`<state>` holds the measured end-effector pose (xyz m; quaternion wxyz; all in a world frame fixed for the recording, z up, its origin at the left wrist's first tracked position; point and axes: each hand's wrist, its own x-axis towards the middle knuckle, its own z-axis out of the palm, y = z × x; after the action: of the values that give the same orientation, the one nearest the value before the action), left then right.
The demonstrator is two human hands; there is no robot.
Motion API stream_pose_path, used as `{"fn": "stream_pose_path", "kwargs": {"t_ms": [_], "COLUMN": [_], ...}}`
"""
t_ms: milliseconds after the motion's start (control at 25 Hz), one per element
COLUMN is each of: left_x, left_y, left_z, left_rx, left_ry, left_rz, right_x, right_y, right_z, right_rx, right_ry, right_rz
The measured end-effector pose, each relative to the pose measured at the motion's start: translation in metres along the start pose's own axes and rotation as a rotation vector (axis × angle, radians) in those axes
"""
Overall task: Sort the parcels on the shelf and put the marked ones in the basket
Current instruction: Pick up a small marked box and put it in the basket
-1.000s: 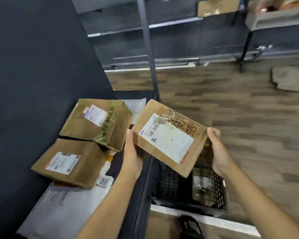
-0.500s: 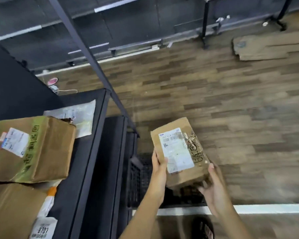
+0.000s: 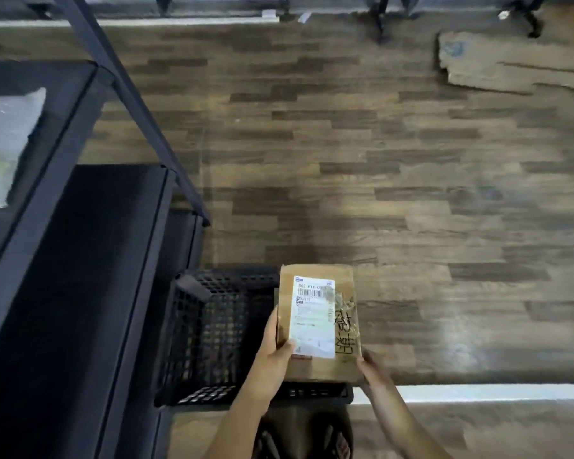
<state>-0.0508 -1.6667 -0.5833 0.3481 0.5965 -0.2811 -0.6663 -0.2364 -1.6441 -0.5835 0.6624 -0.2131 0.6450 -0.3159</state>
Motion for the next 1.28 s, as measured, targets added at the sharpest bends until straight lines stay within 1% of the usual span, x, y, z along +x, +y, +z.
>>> {"fn": "stream_pose_path", "kwargs": {"t_ms": [120, 280, 400, 480, 560, 640, 800, 920, 1120, 1280], "left_x": [0.039, 0.086, 0.128, 0.156, 0.177, 0.192, 0.207, 0.21, 0.213, 0.214], "left_y": [-0.049, -0.099, -0.132, -0.147, -0.157, -0.167, -0.184, -0.189, -0.19, -0.191], "left_z": [-0.016, -0.022, -0.027, -0.031, -0.036, -0.039, -0.038, -0.039, -0.034, -0.029], "left_rx": [0.029, 0.081, 0.147, 0.17, 0.187, 0.195, 0.213, 0.211, 0.175, 0.061], "left_ry": [0.004, 0.032, 0.038, 0.07, 0.091, 0.101, 0.094, 0.101, 0.104, 0.132], "left_rz": [-0.052, -0.066, -0.075, -0.077, -0.103, -0.139, -0.233, -0.27, -0.273, -0.291], "right_x": [0.047, 0.109, 0.156, 0.184, 0.213, 0.236, 0.253, 0.253, 0.248, 0.243], "right_y": [0.033, 0.07, 0.096, 0.104, 0.114, 0.122, 0.135, 0.134, 0.127, 0.124], "right_z": [-0.001, -0.003, -0.001, 0.003, 0.007, 0.012, 0.018, 0.022, 0.027, 0.03], "right_rx": [-0.087, -0.168, -0.113, -0.06, -0.106, -0.131, -0.167, -0.277, -0.38, -0.458], "right_ry": [-0.026, 0.015, 0.008, 0.002, -0.02, 0.006, 0.044, 0.062, 0.053, 0.041], "right_rz": [0.067, 0.152, 0.223, 0.21, 0.182, 0.163, 0.206, 0.216, 0.175, 0.118]}}
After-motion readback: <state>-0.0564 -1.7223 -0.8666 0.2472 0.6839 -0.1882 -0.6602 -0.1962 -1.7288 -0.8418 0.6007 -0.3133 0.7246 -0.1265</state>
